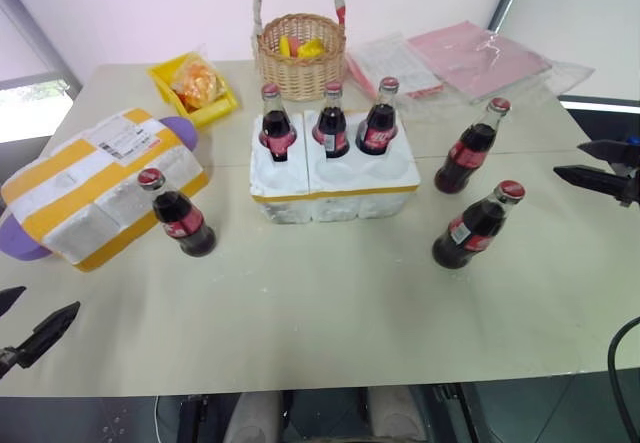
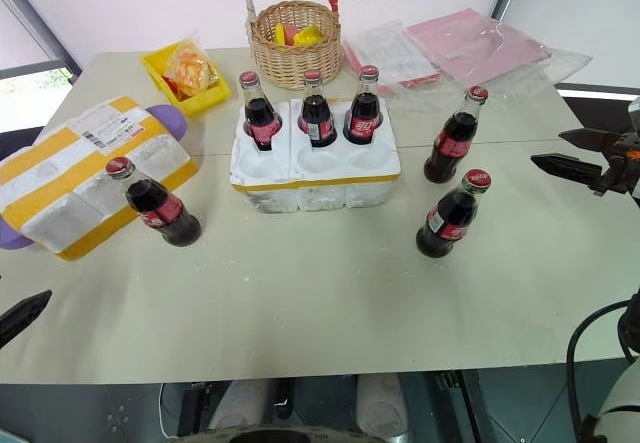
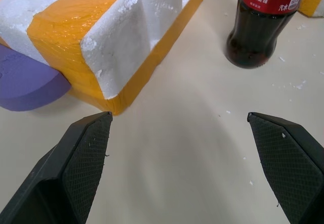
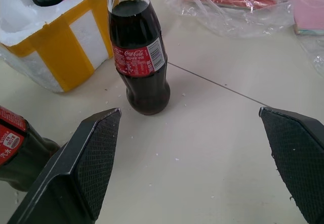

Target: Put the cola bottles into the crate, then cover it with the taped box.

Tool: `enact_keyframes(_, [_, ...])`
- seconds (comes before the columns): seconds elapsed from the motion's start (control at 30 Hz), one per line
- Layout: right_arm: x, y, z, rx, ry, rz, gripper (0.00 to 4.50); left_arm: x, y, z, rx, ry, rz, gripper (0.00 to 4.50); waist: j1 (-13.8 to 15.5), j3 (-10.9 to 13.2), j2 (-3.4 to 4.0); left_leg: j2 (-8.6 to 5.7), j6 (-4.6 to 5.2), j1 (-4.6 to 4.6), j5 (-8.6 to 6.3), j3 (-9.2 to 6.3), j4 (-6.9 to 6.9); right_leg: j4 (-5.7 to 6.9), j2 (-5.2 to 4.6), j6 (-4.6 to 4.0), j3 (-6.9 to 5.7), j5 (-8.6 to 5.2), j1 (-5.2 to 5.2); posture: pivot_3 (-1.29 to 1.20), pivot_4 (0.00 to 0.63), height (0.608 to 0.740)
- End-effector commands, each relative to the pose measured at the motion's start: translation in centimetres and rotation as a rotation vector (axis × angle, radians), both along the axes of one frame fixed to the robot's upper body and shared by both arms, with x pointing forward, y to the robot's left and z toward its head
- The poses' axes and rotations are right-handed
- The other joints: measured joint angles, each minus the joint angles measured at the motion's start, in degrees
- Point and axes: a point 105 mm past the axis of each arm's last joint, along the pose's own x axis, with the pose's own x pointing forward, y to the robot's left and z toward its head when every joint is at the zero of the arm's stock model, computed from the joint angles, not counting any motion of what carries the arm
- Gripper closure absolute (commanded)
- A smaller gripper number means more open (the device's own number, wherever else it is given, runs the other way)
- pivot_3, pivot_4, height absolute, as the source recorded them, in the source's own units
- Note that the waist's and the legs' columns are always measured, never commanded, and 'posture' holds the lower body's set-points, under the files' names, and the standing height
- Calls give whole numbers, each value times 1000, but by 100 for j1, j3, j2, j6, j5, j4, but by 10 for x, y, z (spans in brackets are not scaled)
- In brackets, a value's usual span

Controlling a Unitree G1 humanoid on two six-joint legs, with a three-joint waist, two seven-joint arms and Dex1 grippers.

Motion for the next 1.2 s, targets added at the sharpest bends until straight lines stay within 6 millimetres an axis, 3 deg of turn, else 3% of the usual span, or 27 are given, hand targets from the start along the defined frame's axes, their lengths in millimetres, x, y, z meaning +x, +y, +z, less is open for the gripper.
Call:
enact_keyframes(0.03, [-3,-4,18,-3,-56,-9,0,1,4,15,37,-41,20,26,0,0,0,0,0,0,0,0,0,0,0,0,0,0,0,0,150,738])
enact_keyframes(0.3, [-2,-5,16,45,-31,-29,0,6,4,18,-2,-51,20,26,-3,0,0,2,0,1,0,1,1,3,3,0,2,0,-1,0,150,738])
enact_keyframes(0.6, [-3,-12,23,-18,-70,-72,0,16,4,22,4,-77,-1,26,3,0,0,8,1,2,0,1,4,5,15,-1,4,1,0,0,150,738])
enact_keyframes(0.8, [-10,-8,51,-30,-103,-20,0,35,-13,32,-6,-99,-130,26,3,-1,5,12,1,3,1,2,4,8,20,-2,8,2,-1,0,150,738])
enact_keyframes(0.97, [-12,20,89,-2,-146,137,0,51,-25,34,-9,-103,-218,26,-21,-5,13,20,0,6,0,4,1,7,34,-2,13,2,-4,0,150,738])
enact_keyframes(1.07, [-16,52,111,-2,-170,274,0,60,-34,31,-18,-98,-270,26,-12,-4,15,47,-1,5,0,5,0,5,63,-11,15,7,-7,0,150,738])
enact_keyframes(1.2, [-38,107,132,10,-179,517,0,71,-41,27,-31,-100,-319,26,20,-3,17,68,0,4,0,3,-5,15,85,-17,16,10,-21,0,150,738])
